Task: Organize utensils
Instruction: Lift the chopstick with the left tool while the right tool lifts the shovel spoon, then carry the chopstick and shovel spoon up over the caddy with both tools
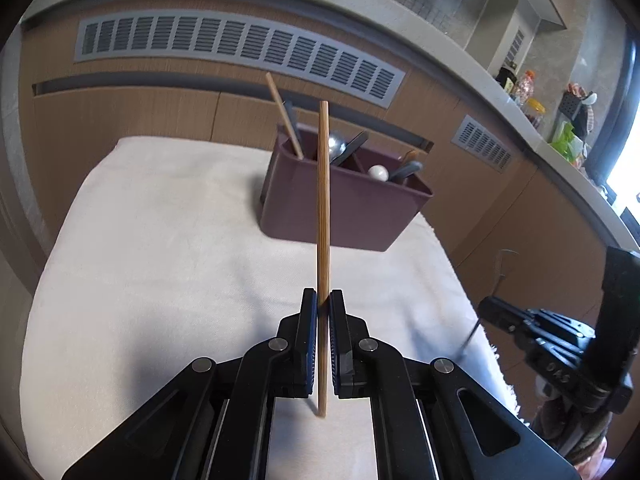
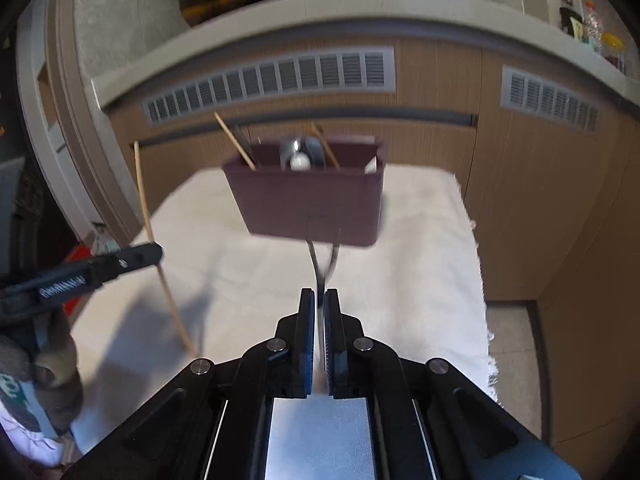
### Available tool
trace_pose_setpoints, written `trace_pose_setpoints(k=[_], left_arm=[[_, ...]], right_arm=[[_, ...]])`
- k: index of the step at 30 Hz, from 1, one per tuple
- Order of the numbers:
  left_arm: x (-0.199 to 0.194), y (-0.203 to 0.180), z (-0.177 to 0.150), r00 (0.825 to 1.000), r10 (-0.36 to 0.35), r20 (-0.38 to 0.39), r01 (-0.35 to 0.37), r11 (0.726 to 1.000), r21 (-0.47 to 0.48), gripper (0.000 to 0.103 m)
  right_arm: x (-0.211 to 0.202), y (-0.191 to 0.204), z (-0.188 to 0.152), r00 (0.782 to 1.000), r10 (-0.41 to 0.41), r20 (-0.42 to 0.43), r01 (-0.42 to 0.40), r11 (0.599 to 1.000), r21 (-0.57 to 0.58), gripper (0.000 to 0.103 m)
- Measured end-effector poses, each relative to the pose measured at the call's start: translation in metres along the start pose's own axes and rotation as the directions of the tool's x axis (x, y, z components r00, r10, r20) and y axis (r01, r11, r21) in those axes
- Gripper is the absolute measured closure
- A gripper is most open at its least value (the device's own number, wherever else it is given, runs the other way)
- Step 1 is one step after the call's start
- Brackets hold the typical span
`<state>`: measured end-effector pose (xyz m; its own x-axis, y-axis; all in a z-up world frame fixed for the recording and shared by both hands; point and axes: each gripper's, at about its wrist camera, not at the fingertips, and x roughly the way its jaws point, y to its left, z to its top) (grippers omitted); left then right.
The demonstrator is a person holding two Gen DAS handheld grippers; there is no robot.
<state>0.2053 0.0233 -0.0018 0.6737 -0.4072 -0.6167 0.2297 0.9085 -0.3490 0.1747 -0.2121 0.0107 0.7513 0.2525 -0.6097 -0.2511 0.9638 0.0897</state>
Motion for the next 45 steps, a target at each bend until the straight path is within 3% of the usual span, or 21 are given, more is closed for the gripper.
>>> trace_pose_setpoints(k=[4, 7, 17, 20, 21, 23, 25, 27, 29, 31, 32, 33, 36, 40, 45], left_arm=[[-0.011, -0.016, 0.010, 0.999, -0.012, 0.034, 0.011, 0.999, 0.032, 0.097], [-0.019, -0.027, 0.019, 0.998, -0.015, 0.061, 0.011, 0.998, 0.058, 0.097], [-0.018, -0.029, 0.018, 0.999, -0.015, 0.040, 0.012, 0.998, 0.056, 0.097], [-0.019, -0.022, 0.017, 0.999, -0.005, 0.038, 0.003, 0.999, 0.049, 0.097], [-0.020, -0.020, 0.017, 0.999, 0.003, 0.041, -0.005, 0.999, 0.049, 0.097], [-0.023, -0.013, 0.016, 0.999, 0.014, 0.046, -0.016, 0.999, 0.041, 0.097], [-0.025, -0.007, 0.015, 0.999, 0.019, 0.047, -0.020, 0.999, 0.029, 0.097], [-0.025, 0.000, 0.014, 0.998, 0.032, 0.050, -0.033, 0.999, 0.014, 0.097], [-0.025, 0.007, 0.013, 0.998, 0.038, 0.052, -0.038, 0.999, 0.007, 0.097], [-0.025, 0.014, 0.012, 0.998, 0.034, 0.050, -0.034, 0.999, 0.003, 0.097], [-0.025, 0.018, 0.012, 0.998, 0.032, 0.047, -0.032, 0.999, 0.000, 0.097], [-0.025, 0.021, 0.011, 0.998, 0.030, 0.046, -0.030, 1.000, -0.005, 0.097], [-0.027, 0.033, 0.009, 0.998, 0.024, 0.049, -0.023, 0.999, -0.022, 0.097], [-0.033, 0.045, 0.004, 0.997, 0.035, 0.067, -0.032, 0.999, -0.039, 0.097], [-0.032, 0.059, 0.002, 0.997, 0.023, 0.071, -0.018, 0.998, -0.063, 0.097]], right_arm=[[-0.019, 0.009, 0.019, 0.995, 0.003, 0.100, -0.001, 1.000, -0.017, 0.100], [-0.024, 0.008, 0.031, 0.992, 0.010, 0.125, -0.008, 1.000, -0.019, 0.100], [-0.017, -0.002, 0.017, 0.994, 0.077, 0.073, -0.076, 0.997, -0.018, 0.097], [0.000, 0.002, 0.003, 0.994, 0.113, -0.006, -0.113, 0.992, -0.052, 0.066], [0.007, 0.006, -0.004, 0.993, 0.109, -0.044, -0.112, 0.991, -0.067, 0.043], [0.018, 0.012, -0.017, 0.994, 0.060, -0.088, -0.068, 0.994, -0.090, 0.029], [0.032, 0.015, -0.032, 0.984, 0.041, -0.173, -0.051, 0.997, -0.052, 0.029], [0.046, 0.019, -0.047, 0.960, 0.036, -0.277, -0.032, 0.999, 0.019, 0.029], [0.054, 0.024, -0.059, 0.946, 0.043, -0.320, -0.024, 0.998, 0.063, 0.033], [0.062, 0.032, -0.062, 0.934, 0.068, -0.350, -0.041, 0.996, 0.084, 0.055], [0.068, 0.035, -0.061, 0.928, 0.082, -0.365, -0.051, 0.994, 0.095, 0.058], [0.075, 0.037, -0.060, 0.922, 0.085, -0.378, -0.050, 0.994, 0.102, 0.057], [0.089, 0.044, -0.051, 0.931, 0.016, -0.364, 0.018, 0.996, 0.090, 0.056], [0.106, 0.048, -0.038, 0.940, -0.042, -0.338, 0.093, 0.986, 0.136, 0.045], [0.126, 0.064, -0.033, 0.937, -0.167, -0.305, 0.195, 0.979, 0.063, 0.039]])
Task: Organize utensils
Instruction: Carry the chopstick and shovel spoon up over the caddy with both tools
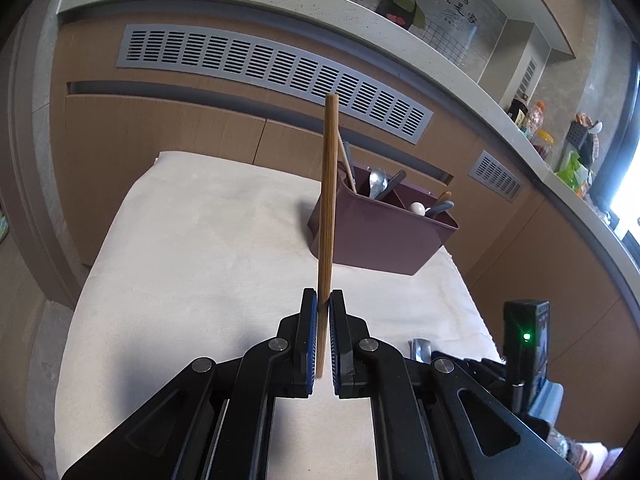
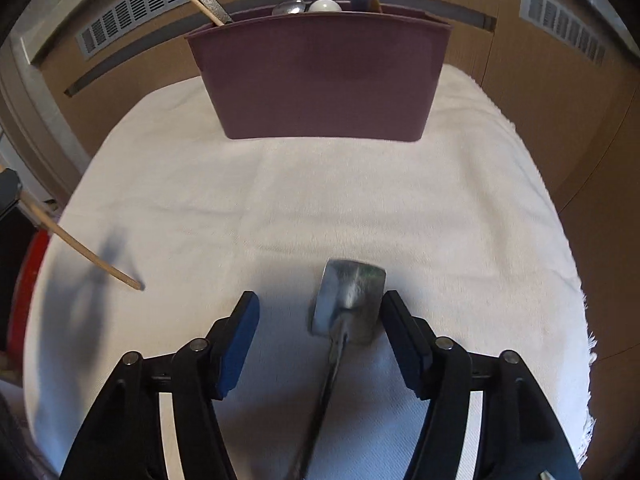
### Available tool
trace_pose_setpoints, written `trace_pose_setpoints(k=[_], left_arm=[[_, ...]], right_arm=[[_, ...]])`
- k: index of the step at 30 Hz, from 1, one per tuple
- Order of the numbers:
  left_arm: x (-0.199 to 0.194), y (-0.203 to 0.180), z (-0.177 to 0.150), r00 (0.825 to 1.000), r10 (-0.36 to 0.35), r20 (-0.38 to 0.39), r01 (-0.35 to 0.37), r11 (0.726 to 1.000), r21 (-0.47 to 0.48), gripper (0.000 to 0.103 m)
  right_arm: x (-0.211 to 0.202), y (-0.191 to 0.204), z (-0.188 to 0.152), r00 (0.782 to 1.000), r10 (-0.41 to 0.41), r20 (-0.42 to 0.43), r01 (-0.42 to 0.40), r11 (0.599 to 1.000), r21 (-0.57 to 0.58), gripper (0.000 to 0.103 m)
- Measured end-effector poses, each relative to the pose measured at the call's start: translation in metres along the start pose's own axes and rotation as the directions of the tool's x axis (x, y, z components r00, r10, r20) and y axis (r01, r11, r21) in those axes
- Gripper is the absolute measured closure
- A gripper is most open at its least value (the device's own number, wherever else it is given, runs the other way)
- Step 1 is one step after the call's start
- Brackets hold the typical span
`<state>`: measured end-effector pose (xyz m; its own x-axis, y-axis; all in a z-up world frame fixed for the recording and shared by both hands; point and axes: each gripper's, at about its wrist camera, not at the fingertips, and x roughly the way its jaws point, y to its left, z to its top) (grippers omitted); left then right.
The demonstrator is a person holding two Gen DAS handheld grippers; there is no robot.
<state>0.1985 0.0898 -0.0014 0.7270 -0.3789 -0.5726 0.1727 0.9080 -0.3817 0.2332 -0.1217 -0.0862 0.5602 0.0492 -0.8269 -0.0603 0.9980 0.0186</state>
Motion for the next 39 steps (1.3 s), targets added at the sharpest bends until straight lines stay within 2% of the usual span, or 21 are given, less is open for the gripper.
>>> trace_pose_setpoints(k=[2, 4, 5, 6, 7, 9, 12, 14, 24, 27, 29, 30, 31, 33, 36, 39], left_arm=[[0.002, 0.004, -0.001, 1.000, -0.005, -0.004, 0.005, 1.000, -0.006, 0.097], [0.002, 0.006, -0.002, 1.000, -0.009, -0.007, 0.009, 1.000, -0.012, 0.097], [0.002, 0.008, -0.003, 1.000, -0.011, -0.007, 0.011, 1.000, -0.017, 0.097], [0.002, 0.009, -0.004, 1.000, -0.013, -0.008, 0.013, 1.000, -0.019, 0.097], [0.002, 0.009, -0.004, 1.000, -0.015, -0.008, 0.014, 1.000, -0.020, 0.097], [0.000, 0.009, -0.005, 1.000, -0.011, -0.007, 0.010, 1.000, -0.018, 0.097], [-0.004, 0.005, -0.005, 1.000, -0.002, -0.001, 0.002, 1.000, -0.007, 0.097], [-0.007, 0.000, -0.003, 1.000, 0.005, 0.005, -0.005, 1.000, -0.004, 0.097], [-0.020, -0.048, 0.010, 0.999, 0.016, 0.032, -0.019, 0.996, 0.089, 0.097], [-0.022, -0.065, 0.020, 0.999, 0.019, 0.048, -0.025, 0.992, 0.125, 0.097], [-0.023, -0.079, 0.035, 0.998, 0.005, 0.065, -0.015, 0.988, 0.154, 0.097], [-0.024, -0.088, 0.048, 0.997, -0.005, 0.081, -0.010, 0.985, 0.175, 0.097], [-0.026, -0.094, 0.059, 0.995, -0.012, 0.097, -0.007, 0.981, 0.192, 0.097], [-0.029, -0.112, 0.090, 0.989, -0.034, 0.142, -0.001, 0.972, 0.236, 0.097], [-0.031, -0.131, 0.134, 0.975, -0.051, 0.217, -0.011, 0.962, 0.274, 0.097], [-0.026, -0.144, 0.168, 0.962, -0.064, 0.265, -0.020, 0.953, 0.302, 0.097]], right_arm=[[0.002, 0.005, 0.000, 1.000, -0.027, 0.013, 0.027, 1.000, -0.015, 0.039], [0.002, 0.006, -0.001, 0.999, -0.025, 0.019, 0.026, 0.999, -0.033, 0.042], [0.000, 0.004, -0.001, 0.999, -0.022, 0.026, 0.023, 0.999, -0.046, 0.048], [-0.002, -0.001, -0.002, 0.999, -0.023, 0.040, 0.026, 0.997, -0.067, 0.069], [-0.005, -0.003, -0.002, 0.999, -0.016, 0.045, 0.020, 0.995, -0.093, 0.074], [-0.013, -0.008, -0.003, 0.998, -0.007, 0.067, 0.014, 0.995, -0.103, 0.074], [-0.033, -0.015, -0.006, 0.990, 0.016, 0.143, 0.002, 0.992, -0.125, 0.074], [-0.049, -0.027, -0.005, 0.982, 0.054, 0.182, -0.035, 0.993, -0.110, 0.074], [-0.105, -0.066, 0.001, 0.924, 0.144, 0.354, -0.134, 0.990, -0.053, 0.074], [-0.126, -0.071, 0.014, 0.895, 0.160, 0.417, -0.147, 0.987, -0.065, 0.074], [-0.149, -0.075, 0.034, 0.865, 0.166, 0.474, -0.146, 0.986, -0.079, 0.074], [-0.161, -0.078, 0.049, 0.846, 0.174, 0.504, -0.151, 0.985, -0.086, 0.074], [-0.178, -0.082, 0.068, 0.819, 0.181, 0.545, -0.154, 0.983, -0.095, 0.074], [-0.199, -0.085, 0.099, 0.784, 0.184, 0.593, -0.147, 0.983, -0.110, 0.074], [-0.227, -0.087, 0.149, 0.721, 0.167, 0.672, -0.119, 0.986, -0.118, 0.074], [-0.234, -0.085, 0.178, 0.686, 0.165, 0.709, -0.105, 0.986, -0.128, 0.074]])
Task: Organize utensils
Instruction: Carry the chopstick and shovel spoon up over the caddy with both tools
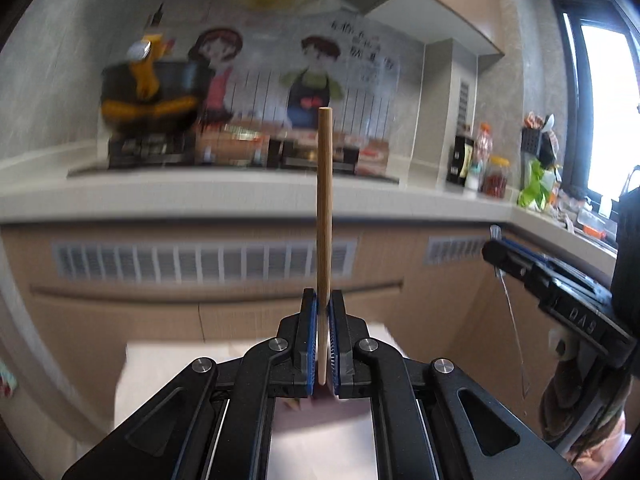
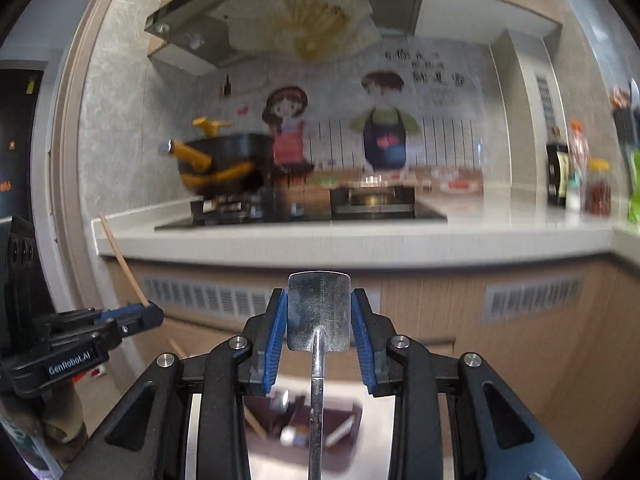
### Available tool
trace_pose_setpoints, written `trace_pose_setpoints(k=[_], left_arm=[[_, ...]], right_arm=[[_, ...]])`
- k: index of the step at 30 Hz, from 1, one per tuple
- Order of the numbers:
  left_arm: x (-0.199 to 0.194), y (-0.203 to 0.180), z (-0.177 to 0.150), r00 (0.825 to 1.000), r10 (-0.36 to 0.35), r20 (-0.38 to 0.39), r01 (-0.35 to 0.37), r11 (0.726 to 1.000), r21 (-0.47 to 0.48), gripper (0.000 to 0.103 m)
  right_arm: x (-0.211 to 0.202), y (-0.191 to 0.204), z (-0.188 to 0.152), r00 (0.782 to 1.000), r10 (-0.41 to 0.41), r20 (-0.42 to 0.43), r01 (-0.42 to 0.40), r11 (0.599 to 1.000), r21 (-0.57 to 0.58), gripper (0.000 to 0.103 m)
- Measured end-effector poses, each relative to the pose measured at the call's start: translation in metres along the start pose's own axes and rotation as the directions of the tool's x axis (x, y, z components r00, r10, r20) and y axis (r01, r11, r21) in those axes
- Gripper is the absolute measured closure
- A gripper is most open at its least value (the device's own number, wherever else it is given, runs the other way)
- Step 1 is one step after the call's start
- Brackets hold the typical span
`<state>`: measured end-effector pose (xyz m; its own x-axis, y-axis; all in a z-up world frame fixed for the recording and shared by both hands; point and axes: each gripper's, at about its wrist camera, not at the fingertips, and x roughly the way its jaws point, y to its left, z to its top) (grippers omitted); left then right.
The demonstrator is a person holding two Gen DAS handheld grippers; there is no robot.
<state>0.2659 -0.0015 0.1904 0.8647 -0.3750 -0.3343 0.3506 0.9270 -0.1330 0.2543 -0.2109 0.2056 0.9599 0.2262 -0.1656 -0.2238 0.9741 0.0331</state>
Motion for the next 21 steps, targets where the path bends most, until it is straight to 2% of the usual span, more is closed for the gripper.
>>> trace_pose_setpoints(k=[5, 13, 21], left_arm=[[0.034, 0.010, 0.014, 1.000, -0.006, -0.006, 0.006, 1.000, 0.005, 0.097], [0.095, 0.029, -0.025, 0.993, -0.013, -0.114, 0.011, 1.000, -0.023, 0.097], [0.141, 0.042, -0.058, 0.980, -0.029, -0.198, 0.018, 0.998, -0.060, 0.097]], right_arm=[[0.038, 0.002, -0.004, 1.000, 0.005, 0.005, -0.004, 1.000, -0.006, 0.074], [0.103, -0.004, -0.047, 0.997, 0.016, -0.076, -0.014, 0.999, 0.032, 0.074], [0.142, -0.006, -0.085, 0.995, -0.001, -0.096, 0.003, 1.000, 0.021, 0.074]])
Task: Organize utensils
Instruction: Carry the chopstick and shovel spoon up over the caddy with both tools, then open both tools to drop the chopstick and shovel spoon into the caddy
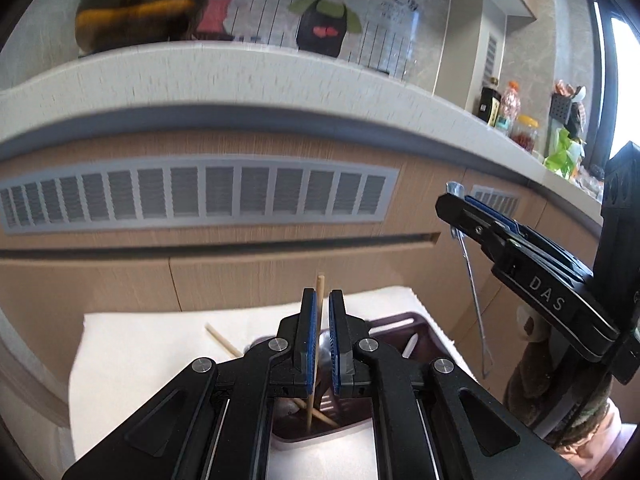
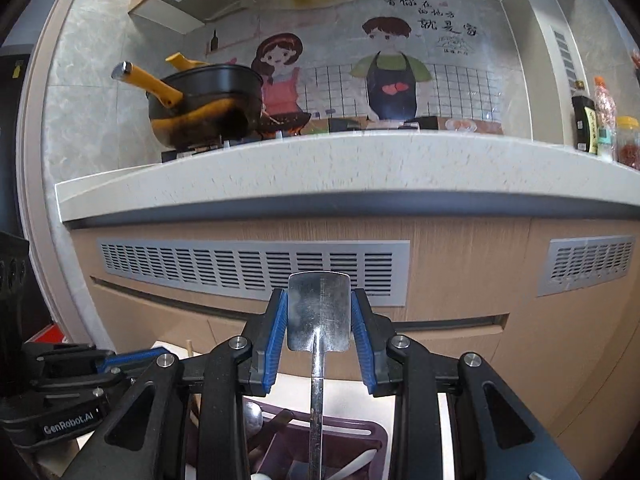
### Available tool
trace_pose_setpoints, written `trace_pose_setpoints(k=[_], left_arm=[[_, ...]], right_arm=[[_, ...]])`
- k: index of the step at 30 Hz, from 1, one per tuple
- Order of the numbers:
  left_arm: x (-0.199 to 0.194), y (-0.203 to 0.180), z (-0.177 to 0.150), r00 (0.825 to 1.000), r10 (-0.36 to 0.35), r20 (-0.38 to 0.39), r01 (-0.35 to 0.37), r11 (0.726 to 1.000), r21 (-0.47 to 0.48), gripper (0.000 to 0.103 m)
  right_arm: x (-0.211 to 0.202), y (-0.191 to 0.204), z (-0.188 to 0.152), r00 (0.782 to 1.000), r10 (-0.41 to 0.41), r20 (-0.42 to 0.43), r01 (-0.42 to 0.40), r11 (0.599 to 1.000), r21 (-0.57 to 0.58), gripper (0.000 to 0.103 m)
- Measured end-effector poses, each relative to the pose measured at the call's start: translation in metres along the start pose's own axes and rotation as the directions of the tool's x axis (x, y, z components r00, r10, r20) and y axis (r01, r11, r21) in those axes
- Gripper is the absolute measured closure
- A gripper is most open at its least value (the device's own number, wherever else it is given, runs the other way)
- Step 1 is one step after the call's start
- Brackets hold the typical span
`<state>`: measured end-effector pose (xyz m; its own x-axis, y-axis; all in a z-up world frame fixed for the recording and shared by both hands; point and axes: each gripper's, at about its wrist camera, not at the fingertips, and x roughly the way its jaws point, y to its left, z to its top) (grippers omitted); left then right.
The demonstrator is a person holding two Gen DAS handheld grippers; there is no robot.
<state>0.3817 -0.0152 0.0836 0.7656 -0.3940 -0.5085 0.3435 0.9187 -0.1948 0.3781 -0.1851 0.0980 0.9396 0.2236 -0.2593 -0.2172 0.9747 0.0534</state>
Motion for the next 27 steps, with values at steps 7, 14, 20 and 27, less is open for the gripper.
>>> trace_pose_setpoints(k=[7, 14, 20, 27], left_arm=[[0.022, 0.011, -0.022, 0.998, 0.001, -0.062, -0.003, 1.000, -0.023, 0.096], [0.014, 0.010, -0.034, 0.997, 0.007, -0.075, -0.010, 1.000, -0.030, 0.092], [-0.004, 0.003, -0.043, 0.997, 0.033, -0.067, -0.037, 0.998, -0.049, 0.067], [-0.048, -0.016, -0.073, 0.994, 0.103, -0.025, -0.103, 0.994, -0.034, 0.031]], right_arm=[[0.024, -0.009, -0.019, 1.000, -0.011, -0.008, 0.011, 1.000, 0.000, 0.074], [0.023, -0.015, -0.033, 0.999, -0.020, -0.046, 0.020, 1.000, 0.005, 0.063], [-0.015, -0.018, -0.039, 0.995, -0.060, -0.080, 0.060, 0.998, 0.007, 0.039], [-0.084, -0.011, -0.068, 0.984, -0.066, -0.164, 0.072, 0.997, 0.029, 0.014]])
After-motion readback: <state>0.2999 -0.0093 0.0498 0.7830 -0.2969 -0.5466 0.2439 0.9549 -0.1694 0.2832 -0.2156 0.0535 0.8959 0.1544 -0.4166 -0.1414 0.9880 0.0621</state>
